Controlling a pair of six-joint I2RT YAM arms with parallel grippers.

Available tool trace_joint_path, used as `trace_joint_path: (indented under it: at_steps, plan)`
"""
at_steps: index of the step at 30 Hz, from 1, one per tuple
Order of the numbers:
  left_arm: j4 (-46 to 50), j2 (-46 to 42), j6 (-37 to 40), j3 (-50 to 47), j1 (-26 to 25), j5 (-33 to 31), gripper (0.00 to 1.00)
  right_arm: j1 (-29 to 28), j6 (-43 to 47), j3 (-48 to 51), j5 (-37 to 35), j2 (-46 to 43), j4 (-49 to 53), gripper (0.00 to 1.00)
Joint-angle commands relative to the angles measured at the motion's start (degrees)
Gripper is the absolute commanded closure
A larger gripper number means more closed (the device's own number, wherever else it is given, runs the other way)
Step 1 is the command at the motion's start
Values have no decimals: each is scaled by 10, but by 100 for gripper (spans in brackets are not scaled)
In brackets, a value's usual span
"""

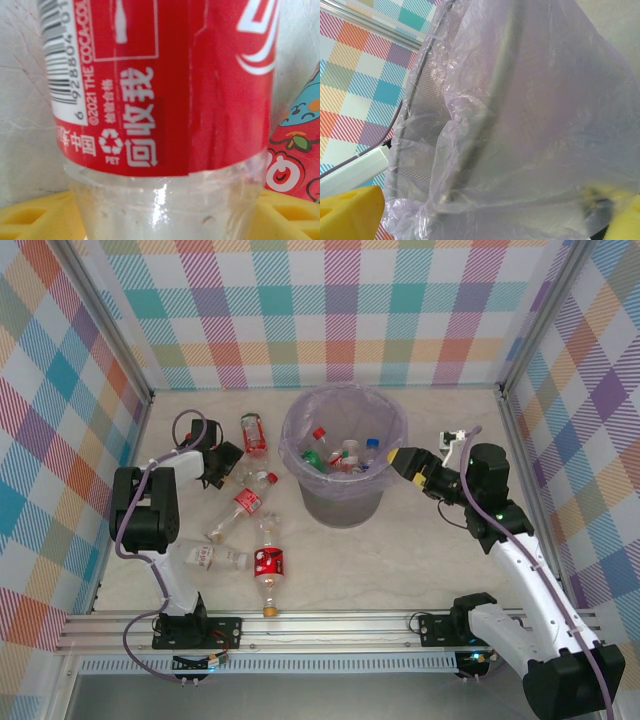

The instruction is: Put the plastic bottles in the bin

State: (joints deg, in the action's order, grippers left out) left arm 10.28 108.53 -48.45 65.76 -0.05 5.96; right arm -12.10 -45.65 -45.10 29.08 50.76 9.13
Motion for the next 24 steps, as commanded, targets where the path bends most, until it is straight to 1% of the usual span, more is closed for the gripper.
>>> trace_joint_path:
  at_steps: [1,7,11,14,17,22,24]
  plan:
    - [-54,42,1,-27,11,1,28,-4,0,-4,-6,-11,-2,1]
    - [-39,-10,10,-32,13,-17,37,-4,6,-6,-11,-17,5,1]
    - [-5,-57,43,-7,13,-24,39,-5,-8,4,-11,-17,-17,1]
    - [22,-120,78,12,14,-52,40,-6,-42,31,-21,-25,-68,0]
    - [75,-184,122,41,12,-69,43,-8,-48,39,-35,-34,-75,0]
    - [145,-268,166,71,-1,-54,46,-8,-42,32,-41,-43,-62,0]
    - [155,-309,177,68,-14,-46,48,-8,-41,32,-42,-43,-63,0]
